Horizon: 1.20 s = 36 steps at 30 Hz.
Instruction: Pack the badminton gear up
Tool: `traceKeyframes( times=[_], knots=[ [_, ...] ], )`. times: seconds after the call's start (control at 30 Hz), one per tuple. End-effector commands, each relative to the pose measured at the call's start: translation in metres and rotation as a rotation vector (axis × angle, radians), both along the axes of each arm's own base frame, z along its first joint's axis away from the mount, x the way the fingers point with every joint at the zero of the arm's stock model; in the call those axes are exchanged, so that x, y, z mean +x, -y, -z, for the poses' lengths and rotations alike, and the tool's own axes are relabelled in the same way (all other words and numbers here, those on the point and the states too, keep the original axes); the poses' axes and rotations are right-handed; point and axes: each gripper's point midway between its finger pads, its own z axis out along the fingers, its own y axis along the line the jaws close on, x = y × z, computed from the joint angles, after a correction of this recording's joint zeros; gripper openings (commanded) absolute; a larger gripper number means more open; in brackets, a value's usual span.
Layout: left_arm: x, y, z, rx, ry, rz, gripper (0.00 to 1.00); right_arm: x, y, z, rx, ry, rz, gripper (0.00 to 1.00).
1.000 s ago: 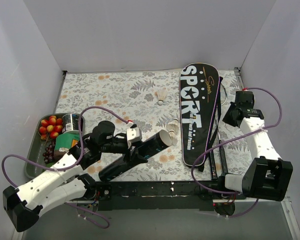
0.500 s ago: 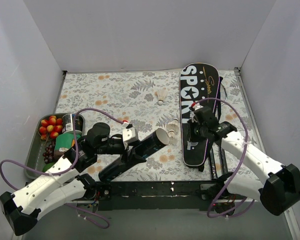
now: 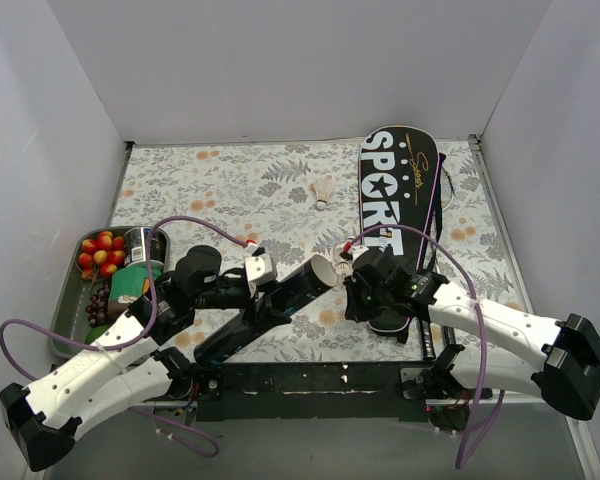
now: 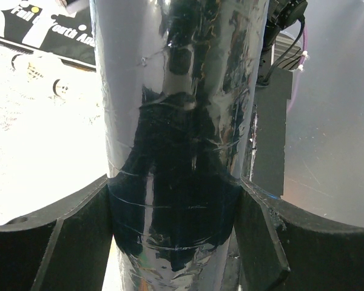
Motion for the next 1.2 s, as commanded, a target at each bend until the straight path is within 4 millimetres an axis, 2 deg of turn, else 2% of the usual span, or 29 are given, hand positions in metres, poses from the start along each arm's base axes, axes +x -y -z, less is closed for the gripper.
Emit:
traceKeyframes(
  times=[0.0, 0.13, 0.33, 0.47, 0.5, 0.53, 0.6, 0.63, 0.77, 0.87, 0.93, 0.97, 1.03, 1.1, 1.17],
  knots=[
    [0.001, 0.000, -0.024, -0.049, 0.042, -0.008, 0.14, 0.005, -0.013, 0.010, 0.030, 0.007, 0.032, 0.01],
    [0.000, -0.001, -0.026, -0.047, 0.040, -0.009, 0.14, 0.005, -0.017, 0.024, 0.008, -0.016, 0.032, 0.01],
    [-0.001, -0.002, -0.024, -0.035, 0.040, -0.009, 0.14, 0.003, -0.037, 0.032, 0.007, -0.025, -0.005, 0.01],
    [0.000, -0.002, -0.023, -0.030, 0.038, -0.007, 0.14, 0.002, -0.040, 0.039, -0.020, -0.040, -0.014, 0.01],
    [0.000, -0.002, -0.022, -0.028, 0.037, -0.005, 0.15, 0.002, -0.039, 0.041, -0.027, -0.043, -0.013, 0.04],
    [0.000, -0.002, -0.022, -0.028, 0.039, -0.006, 0.15, 0.002, -0.039, 0.040, -0.025, -0.043, -0.012, 0.17],
    [0.001, -0.002, -0.021, -0.025, 0.041, -0.011, 0.15, 0.002, -0.041, 0.039, -0.019, -0.040, -0.018, 0.31],
    [0.002, -0.002, -0.022, -0.026, 0.045, -0.014, 0.16, 0.002, -0.041, 0.037, -0.018, -0.036, -0.022, 0.42],
    [0.002, -0.002, -0.020, -0.021, 0.045, -0.014, 0.17, 0.003, -0.043, 0.029, -0.005, -0.025, -0.026, 0.57],
    [0.002, -0.002, -0.020, -0.022, 0.041, -0.012, 0.17, 0.001, -0.042, 0.020, 0.005, -0.017, -0.033, 0.59],
    [0.001, -0.002, -0.022, -0.027, 0.047, -0.011, 0.17, 0.003, -0.042, 0.005, 0.029, 0.010, -0.029, 0.59],
    [0.001, -0.002, -0.024, -0.031, 0.050, -0.009, 0.17, 0.002, -0.036, 0.002, 0.013, 0.017, -0.030, 0.59],
    [0.000, -0.003, -0.024, -0.032, 0.051, -0.009, 0.17, 0.012, -0.033, -0.018, 0.018, 0.084, -0.011, 0.59],
    [0.000, -0.003, -0.024, -0.032, 0.051, -0.009, 0.17, 0.020, -0.017, -0.026, -0.045, 0.146, 0.000, 0.59],
    [0.000, -0.003, -0.025, -0.034, 0.053, -0.007, 0.17, 0.028, -0.011, -0.035, -0.078, 0.195, 0.001, 0.59]
  ],
)
